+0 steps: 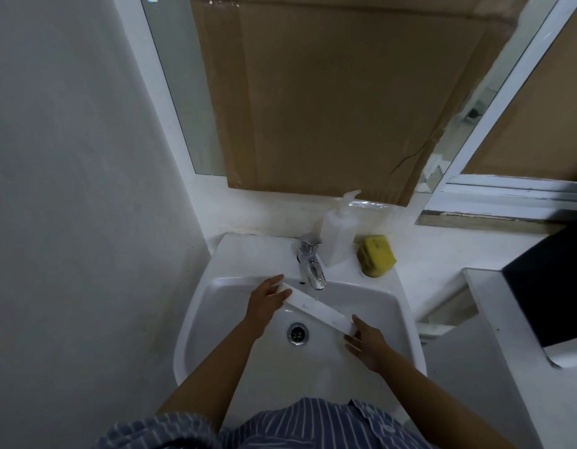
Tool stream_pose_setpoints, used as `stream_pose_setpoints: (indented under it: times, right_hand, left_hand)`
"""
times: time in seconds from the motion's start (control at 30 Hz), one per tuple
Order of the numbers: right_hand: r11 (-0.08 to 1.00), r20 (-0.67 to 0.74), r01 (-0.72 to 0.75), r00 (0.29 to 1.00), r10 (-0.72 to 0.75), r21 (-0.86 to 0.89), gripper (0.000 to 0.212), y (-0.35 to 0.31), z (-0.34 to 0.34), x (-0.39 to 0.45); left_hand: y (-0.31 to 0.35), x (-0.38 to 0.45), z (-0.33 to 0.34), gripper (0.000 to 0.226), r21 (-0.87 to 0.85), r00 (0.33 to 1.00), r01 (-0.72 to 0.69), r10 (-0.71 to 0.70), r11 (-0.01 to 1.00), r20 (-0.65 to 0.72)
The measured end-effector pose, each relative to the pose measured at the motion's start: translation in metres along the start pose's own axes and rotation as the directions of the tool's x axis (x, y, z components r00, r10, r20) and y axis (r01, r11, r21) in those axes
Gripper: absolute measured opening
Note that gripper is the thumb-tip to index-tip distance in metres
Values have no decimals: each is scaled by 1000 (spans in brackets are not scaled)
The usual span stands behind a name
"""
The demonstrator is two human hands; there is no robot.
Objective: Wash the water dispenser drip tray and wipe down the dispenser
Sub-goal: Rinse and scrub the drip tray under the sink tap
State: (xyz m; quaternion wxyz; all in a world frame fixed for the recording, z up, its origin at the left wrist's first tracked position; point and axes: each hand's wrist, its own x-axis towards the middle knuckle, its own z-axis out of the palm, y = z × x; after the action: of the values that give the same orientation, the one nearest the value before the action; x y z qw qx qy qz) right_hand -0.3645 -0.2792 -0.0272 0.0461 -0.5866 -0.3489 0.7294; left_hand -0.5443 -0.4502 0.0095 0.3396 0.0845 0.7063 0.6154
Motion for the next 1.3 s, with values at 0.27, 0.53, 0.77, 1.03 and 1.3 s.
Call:
stream_pose_setpoints:
  times: [0.27, 0.53, 0.77, 1.03, 1.3]
  right_hand:
    - [999, -37, 0, 999, -1, -33, 46, 3, 0, 4]
    - [996, -44, -84, 995, 85, 41, 57, 8, -2, 6]
    - [994, -33, -99, 994, 100, 35, 57, 7, -9, 3]
    - [997, -98, -52, 993, 58, 61, 53, 12, -10, 3]
    - [998, -179, -13, 984, 22, 55, 49, 17, -10, 8]
  left_hand:
    - [-10, 0, -5, 41, 92, 1000, -12, 13, 996, -11]
    - [-4, 7, 20, 39, 37, 999, 18, -17, 999, -29]
    - [-5, 20, 40, 39, 73, 999, 42, -42, 996, -7]
    - [-3, 15, 30, 37, 63, 986, 10, -20, 998, 167]
    - [-6, 16, 30, 34, 0, 982, 76, -75, 997, 173]
